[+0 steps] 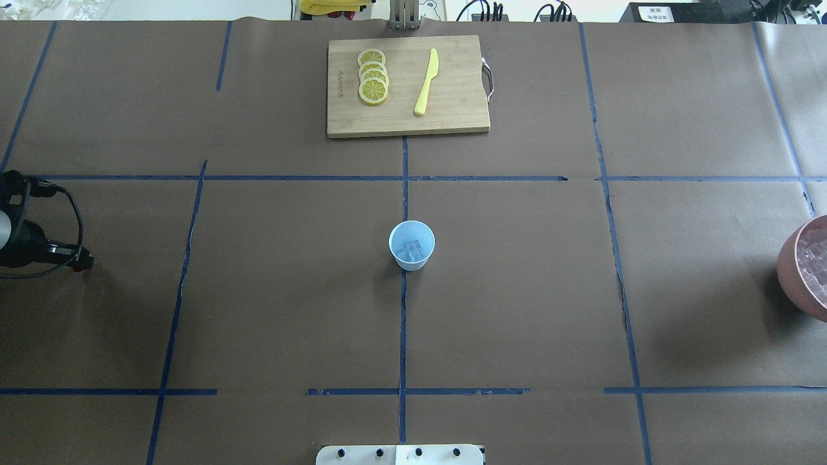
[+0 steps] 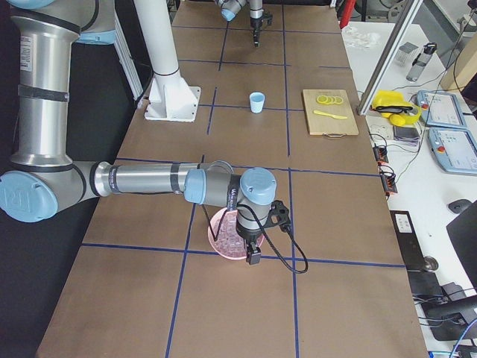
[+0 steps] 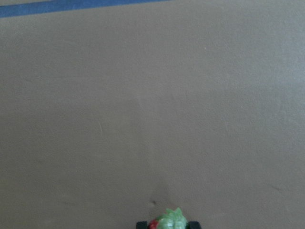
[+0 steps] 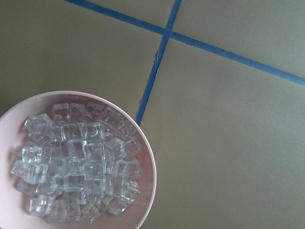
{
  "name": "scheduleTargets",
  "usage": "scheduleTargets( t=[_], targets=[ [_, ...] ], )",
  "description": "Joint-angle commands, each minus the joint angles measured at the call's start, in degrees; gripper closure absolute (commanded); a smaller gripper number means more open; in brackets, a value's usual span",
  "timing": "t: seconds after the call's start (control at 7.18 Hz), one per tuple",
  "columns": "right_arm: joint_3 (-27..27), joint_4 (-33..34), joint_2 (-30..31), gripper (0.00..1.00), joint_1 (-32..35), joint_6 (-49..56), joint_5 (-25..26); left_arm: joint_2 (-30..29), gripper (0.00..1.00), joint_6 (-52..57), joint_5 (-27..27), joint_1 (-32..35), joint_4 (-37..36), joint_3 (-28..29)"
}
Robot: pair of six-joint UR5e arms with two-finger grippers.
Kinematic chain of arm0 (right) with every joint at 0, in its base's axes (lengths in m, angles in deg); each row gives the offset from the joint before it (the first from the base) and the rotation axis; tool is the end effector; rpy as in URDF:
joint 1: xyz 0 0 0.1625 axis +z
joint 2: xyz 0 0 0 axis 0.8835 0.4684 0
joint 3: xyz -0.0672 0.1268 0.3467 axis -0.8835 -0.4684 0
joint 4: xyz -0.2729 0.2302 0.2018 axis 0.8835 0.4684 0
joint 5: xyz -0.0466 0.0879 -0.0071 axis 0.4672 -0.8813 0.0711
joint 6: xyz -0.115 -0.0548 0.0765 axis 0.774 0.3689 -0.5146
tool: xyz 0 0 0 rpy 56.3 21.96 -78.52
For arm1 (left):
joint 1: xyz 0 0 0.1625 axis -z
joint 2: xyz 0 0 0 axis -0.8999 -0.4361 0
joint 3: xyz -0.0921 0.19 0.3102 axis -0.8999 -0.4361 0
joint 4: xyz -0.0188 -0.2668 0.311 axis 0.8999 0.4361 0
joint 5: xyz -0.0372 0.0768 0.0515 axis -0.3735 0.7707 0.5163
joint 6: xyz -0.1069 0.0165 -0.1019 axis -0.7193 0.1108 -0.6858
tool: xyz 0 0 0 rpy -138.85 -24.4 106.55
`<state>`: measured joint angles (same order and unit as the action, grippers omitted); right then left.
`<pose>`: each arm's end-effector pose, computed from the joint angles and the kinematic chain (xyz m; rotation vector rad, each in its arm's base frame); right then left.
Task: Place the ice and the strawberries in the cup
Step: 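Close the left gripper on the strawberry and lift it, then carry the strawberry over the light-blue cup with the left gripper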
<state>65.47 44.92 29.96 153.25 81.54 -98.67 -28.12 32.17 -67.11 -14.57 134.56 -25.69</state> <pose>0.0470 -0.4258 0.6294 0.0528 -0.6997 -0.3187 0.2840 -0.4233 0.5677 0.1332 0.8308 0.0703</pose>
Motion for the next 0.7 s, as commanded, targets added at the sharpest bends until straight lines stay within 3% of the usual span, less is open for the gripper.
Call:
scheduleTargets(
  t=[0.0,0.28,0.56],
  targets=[
    [0.06,0.0,0.0,0.0,0.05,0.0,-0.35,-1.1,1.0,0.13,-2.47,1.22,-9.16,-7.02],
    [0.06,0.0,0.0,0.0,0.05,0.0,-0.35,-11.68,1.0,0.13,-2.3,1.32,-32.76,-17.83],
    [0.06,0.0,0.0,0.0,-0.03,0.0,-0.44,-21.45,1.0,-0.83,-2.12,0.97,-41.72,-18.85]
  ],
)
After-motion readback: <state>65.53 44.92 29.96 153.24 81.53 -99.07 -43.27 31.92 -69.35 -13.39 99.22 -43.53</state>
